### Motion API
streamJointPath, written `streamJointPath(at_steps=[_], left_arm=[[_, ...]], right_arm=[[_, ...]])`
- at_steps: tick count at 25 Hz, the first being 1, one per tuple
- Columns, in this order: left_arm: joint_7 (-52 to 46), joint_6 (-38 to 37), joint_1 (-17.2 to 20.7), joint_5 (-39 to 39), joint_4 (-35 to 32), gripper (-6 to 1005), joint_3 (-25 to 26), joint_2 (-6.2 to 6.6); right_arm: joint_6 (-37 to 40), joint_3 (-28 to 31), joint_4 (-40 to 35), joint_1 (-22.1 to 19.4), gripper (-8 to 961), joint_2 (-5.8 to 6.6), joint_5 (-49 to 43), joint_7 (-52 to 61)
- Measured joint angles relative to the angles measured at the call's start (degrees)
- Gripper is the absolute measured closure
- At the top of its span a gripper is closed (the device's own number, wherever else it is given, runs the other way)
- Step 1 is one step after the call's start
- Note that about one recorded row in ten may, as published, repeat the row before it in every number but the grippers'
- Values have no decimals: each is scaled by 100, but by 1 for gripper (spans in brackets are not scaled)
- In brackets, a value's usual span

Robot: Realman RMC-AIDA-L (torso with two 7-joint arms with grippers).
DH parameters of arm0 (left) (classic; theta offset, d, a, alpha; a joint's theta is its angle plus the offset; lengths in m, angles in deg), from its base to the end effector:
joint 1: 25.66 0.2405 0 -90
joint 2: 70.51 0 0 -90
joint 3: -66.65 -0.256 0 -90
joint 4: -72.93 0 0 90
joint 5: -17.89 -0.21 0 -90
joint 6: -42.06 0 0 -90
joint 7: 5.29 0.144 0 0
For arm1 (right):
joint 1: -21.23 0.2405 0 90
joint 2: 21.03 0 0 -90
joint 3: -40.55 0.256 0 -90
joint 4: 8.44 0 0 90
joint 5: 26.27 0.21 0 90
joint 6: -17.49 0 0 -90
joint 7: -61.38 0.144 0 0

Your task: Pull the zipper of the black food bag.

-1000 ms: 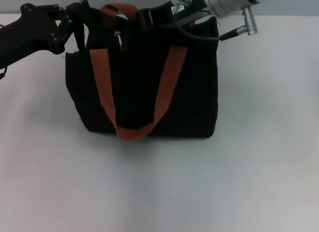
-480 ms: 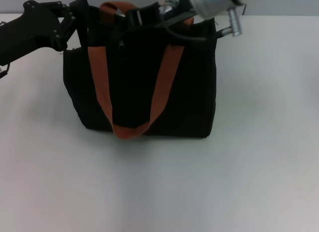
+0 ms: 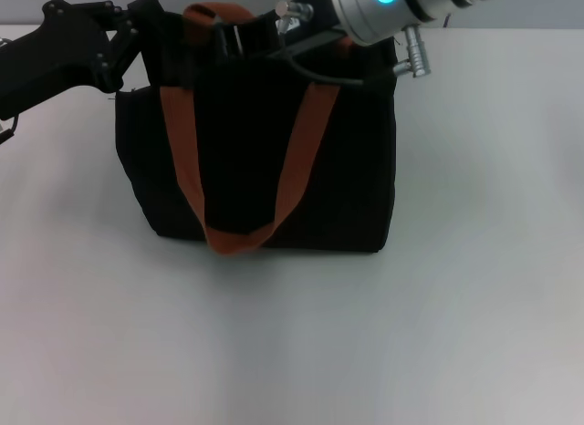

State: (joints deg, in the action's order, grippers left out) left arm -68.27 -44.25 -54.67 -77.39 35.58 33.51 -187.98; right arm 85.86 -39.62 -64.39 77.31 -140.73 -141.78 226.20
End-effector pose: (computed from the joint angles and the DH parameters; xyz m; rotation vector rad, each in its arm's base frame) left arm -0.2594 0.3574 0.0599 -2.3051 -0.2816 -0.9169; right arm 0.0256 0.4028 -0.0588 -2.6995 1.3814 0.3290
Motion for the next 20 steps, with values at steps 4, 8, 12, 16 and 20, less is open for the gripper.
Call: streamJointPath(at_steps=[4,8,12,16,20], left_arm=[[-2,19,3,0,0,971,0,2],[-4,58,10,0,0,971,1,12],[-10,67,20,0,0,972,1,14],[-18,40,23,0,0,972,1,14],[-27,7,13,0,-1,971,1,6]], right_arm=[[165,91,-142,-105,650,31,-54,9],[364,321,-468,-193,651,42,-331,91],[468,407,-584,-216,651,43,-514,131],[392,371,-520,-185,651,43,-632,132],[217,334,-363,-123,650,24,-616,112]])
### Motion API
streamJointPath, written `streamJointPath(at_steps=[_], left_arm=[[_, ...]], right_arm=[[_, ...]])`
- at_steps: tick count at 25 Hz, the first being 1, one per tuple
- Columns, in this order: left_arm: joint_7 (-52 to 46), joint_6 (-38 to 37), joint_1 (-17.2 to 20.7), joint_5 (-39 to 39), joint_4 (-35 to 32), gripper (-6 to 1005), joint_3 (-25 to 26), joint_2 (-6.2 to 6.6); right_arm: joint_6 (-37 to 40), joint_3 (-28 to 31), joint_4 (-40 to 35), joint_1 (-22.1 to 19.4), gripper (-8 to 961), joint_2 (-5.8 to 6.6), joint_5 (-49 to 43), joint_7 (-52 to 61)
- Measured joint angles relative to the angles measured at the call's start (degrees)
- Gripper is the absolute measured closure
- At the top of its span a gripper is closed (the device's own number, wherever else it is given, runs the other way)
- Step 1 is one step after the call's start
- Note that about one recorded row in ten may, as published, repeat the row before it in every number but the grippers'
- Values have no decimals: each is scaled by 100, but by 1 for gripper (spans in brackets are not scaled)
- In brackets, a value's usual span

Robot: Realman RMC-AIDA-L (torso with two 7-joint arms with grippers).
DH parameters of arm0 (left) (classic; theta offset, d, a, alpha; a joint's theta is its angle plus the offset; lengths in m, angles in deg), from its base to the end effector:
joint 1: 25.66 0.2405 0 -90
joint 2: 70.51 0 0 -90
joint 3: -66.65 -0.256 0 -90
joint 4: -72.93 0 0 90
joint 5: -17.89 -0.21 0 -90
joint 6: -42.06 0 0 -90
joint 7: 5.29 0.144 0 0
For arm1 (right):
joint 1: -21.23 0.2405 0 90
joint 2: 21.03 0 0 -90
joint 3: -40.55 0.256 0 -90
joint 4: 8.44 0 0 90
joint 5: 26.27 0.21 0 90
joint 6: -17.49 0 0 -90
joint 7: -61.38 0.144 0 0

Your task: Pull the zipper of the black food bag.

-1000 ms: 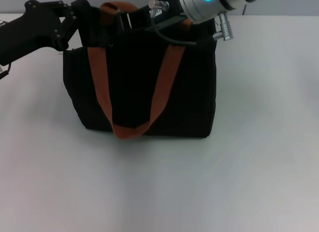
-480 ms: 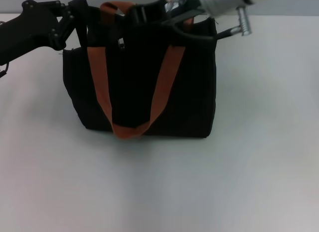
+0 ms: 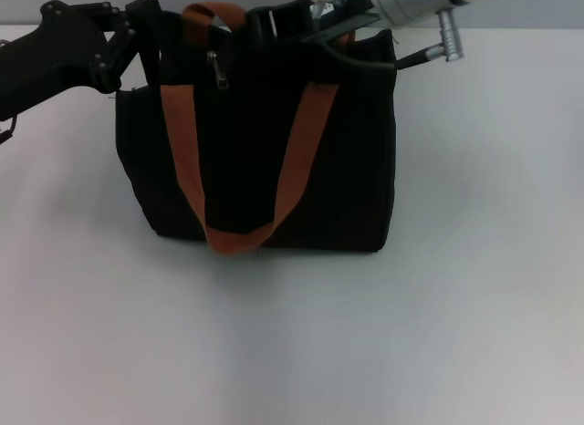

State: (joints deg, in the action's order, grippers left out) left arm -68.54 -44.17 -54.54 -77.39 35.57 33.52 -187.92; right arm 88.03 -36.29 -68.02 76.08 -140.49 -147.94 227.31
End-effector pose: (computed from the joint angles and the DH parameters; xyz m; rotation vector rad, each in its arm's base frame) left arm -0.2605 0.3571 0.0604 -2.3035 -0.2897 -0.9158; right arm 0.0349 0.4104 -0.0409 -2.6379 1.3358 0.2950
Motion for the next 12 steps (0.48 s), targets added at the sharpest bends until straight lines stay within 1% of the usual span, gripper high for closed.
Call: streamJointPath(at_steps=[7,12], left_arm=[[-4,-35,-17,0,-18,971,0,-28],[-4,-46,-29,4,-18,972,0,-32]], right_arm=[[-433,-451,243,74,650,-20,351,-11],[-543,-575,270,95,651,-23,443,-24]])
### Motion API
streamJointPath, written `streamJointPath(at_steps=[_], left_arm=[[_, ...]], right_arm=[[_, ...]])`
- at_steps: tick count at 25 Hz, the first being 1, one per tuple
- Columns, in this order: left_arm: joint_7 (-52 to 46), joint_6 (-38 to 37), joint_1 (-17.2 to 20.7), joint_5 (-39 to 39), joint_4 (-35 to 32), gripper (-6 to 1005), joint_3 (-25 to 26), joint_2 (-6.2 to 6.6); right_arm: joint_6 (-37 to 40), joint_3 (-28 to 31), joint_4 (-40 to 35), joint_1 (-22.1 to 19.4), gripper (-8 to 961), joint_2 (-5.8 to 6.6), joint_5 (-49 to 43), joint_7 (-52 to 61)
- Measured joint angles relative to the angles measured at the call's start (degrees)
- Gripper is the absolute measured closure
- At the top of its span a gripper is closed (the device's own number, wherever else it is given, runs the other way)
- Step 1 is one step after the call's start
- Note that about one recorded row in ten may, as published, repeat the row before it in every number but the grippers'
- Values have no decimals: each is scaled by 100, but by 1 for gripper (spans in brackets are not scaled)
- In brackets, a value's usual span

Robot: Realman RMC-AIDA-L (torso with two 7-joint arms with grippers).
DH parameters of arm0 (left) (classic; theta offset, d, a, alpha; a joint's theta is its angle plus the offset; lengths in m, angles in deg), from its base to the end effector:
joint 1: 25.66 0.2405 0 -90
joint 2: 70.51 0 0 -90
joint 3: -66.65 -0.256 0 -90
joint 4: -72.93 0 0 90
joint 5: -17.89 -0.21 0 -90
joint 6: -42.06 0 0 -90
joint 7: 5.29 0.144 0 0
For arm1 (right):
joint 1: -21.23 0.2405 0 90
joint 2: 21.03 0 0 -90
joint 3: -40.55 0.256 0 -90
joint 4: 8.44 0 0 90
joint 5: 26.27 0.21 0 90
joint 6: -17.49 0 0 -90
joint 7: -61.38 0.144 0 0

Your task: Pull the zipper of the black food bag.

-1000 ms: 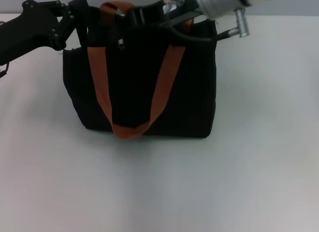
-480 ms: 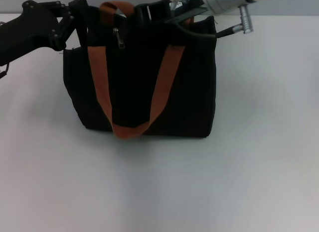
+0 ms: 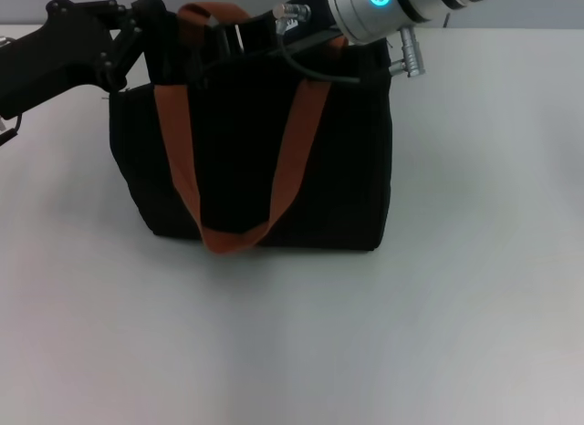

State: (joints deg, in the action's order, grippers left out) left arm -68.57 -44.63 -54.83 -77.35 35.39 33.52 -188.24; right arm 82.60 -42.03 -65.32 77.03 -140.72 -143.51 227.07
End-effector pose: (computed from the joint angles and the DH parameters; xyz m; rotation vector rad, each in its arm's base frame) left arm -0.2567 0.3573 0.0587 -2.3093 -0.2800 -0.9300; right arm 0.0251 0.4058 -0.0626 -2.6680 1.3262 0.3200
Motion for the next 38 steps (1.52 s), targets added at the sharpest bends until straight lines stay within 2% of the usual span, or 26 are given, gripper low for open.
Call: streamJointPath(at_steps=[22,38], left_arm=[[0,-59,42,81,-3,972,0,2],[-7,-165,66,110,-14,972,-1,-14]], right_arm=[[96,273,-72,-173,651,41,-102,21],[-266,-133,130,-16,681,-1,247,-9]])
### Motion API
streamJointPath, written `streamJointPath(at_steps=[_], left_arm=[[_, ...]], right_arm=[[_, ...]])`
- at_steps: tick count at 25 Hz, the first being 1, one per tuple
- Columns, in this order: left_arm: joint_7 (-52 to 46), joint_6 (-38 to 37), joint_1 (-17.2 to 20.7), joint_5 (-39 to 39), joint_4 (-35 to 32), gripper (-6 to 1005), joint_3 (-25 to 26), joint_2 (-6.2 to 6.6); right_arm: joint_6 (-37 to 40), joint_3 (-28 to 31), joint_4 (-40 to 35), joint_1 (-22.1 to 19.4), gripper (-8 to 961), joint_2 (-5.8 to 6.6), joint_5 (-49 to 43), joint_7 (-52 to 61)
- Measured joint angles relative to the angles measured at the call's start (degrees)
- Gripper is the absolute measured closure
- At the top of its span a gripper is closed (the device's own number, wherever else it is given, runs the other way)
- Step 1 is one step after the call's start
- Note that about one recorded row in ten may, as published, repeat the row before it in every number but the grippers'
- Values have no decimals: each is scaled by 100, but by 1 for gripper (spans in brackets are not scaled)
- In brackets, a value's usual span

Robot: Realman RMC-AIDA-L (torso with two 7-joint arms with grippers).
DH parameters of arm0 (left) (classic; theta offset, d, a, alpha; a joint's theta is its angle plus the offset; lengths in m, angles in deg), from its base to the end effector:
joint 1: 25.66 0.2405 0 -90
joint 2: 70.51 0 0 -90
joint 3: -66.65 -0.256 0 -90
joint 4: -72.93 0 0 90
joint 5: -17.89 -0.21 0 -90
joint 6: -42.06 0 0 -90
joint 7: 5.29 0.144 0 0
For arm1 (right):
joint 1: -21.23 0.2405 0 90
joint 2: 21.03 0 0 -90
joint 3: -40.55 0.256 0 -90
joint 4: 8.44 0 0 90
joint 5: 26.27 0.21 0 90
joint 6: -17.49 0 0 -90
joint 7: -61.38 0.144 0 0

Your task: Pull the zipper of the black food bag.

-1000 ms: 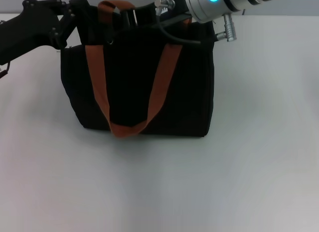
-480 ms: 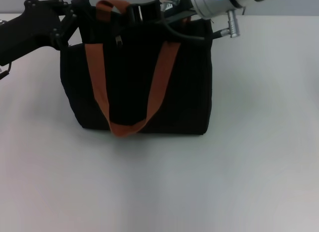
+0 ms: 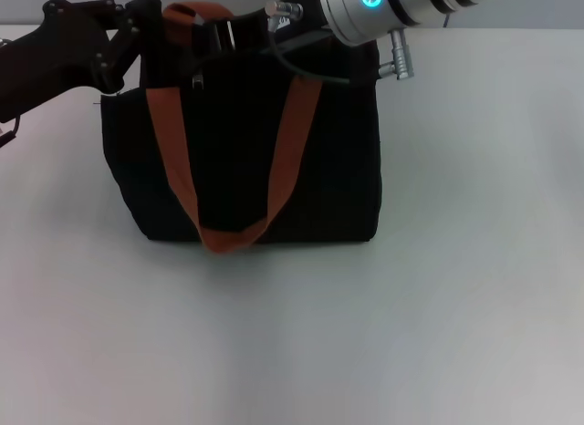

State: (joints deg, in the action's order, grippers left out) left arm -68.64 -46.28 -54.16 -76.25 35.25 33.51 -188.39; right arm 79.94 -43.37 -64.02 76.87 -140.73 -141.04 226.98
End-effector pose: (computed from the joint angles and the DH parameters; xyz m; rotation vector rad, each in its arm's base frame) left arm -0.2561 0.3521 0.0600 -2.3049 -0.2748 -0.9665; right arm 0.0248 0.4068 -0.0676 -2.6538 1.3569 0.3654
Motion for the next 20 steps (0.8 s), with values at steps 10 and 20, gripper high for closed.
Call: streamJointPath(at_steps=[10,20], left_arm=[[-2,-25,59,42,4,971,0,10],[-2,-2,51,42,-1,972,0,13]], right_arm=[[-65,-3,56,-26,854,0,-27,-53],[14,36,-60,-26,894,10,7,-72]])
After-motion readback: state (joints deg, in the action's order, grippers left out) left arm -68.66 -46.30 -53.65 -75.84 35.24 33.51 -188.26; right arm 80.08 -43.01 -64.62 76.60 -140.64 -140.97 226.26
